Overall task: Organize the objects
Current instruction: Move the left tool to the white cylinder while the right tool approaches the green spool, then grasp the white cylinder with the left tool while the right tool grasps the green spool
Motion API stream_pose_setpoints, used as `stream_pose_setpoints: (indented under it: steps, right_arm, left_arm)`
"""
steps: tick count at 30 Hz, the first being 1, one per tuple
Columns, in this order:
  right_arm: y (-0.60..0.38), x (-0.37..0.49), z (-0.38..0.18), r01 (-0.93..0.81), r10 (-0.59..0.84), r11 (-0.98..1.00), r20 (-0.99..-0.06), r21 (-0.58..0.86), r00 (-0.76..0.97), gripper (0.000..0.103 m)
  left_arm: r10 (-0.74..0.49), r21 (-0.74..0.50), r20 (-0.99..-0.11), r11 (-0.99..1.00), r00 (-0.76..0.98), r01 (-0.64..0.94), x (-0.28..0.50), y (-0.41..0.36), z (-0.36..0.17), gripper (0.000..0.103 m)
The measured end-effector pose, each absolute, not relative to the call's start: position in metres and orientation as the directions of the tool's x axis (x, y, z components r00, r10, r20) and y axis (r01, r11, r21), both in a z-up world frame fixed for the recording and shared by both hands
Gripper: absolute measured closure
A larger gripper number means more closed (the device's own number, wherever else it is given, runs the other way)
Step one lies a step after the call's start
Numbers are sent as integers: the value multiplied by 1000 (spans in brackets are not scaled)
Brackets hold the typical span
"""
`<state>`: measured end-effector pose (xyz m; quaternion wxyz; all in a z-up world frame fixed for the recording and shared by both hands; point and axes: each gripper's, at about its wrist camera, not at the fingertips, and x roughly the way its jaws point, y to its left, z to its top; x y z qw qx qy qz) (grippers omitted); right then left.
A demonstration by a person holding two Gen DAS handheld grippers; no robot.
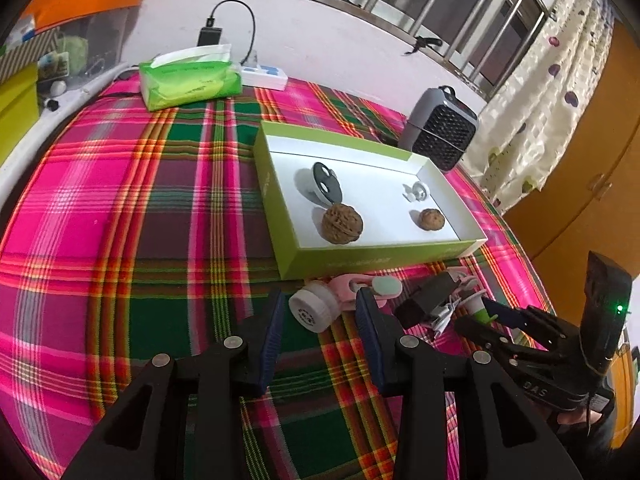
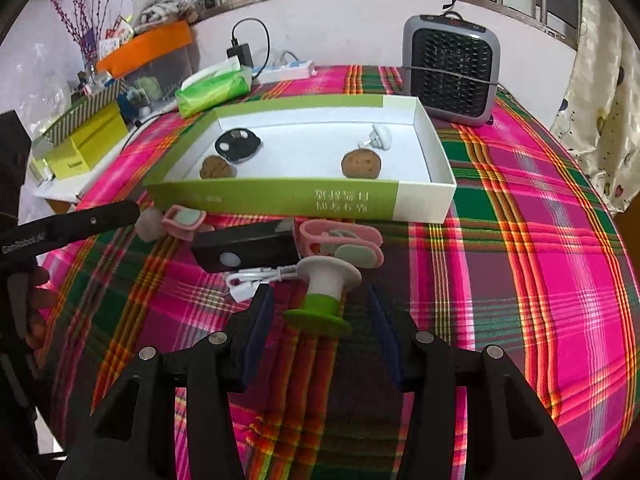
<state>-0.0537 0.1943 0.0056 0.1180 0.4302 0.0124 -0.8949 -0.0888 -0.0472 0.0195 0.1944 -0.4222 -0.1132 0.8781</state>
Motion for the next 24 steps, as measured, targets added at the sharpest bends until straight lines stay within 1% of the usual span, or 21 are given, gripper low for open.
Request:
stream_pose_setpoints:
  steps: [5, 10, 15, 18, 24]
  right_arm:
    - [196, -58, 5, 205, -165, -978, -776, 47, -609, 54]
    - [205, -61, 5, 167, -109, -986, -782, 6, -614, 54]
    - [215, -63, 5, 135, -83, -991, -782, -1, -617, 54]
    - [220, -64, 6, 122, -79, -992, -783, 3, -618, 54]
    - [227, -64, 6, 123, -88, -992, -781, 14, -619, 55]
  left_arm:
    - [441, -363, -705, -897, -556, -251, -93, -42, 17, 68]
    - [409, -342, -722, -912, -558, -226, -97, -42, 13, 68]
    - [376, -305, -737, -927, -561, -220, -100, -38, 12, 68]
    - [352, -280, -750, -936, -561, -213, -100, -37, 10, 68]
    - [338, -272, -757, -941, -559, -201, -101, -38, 7, 68]
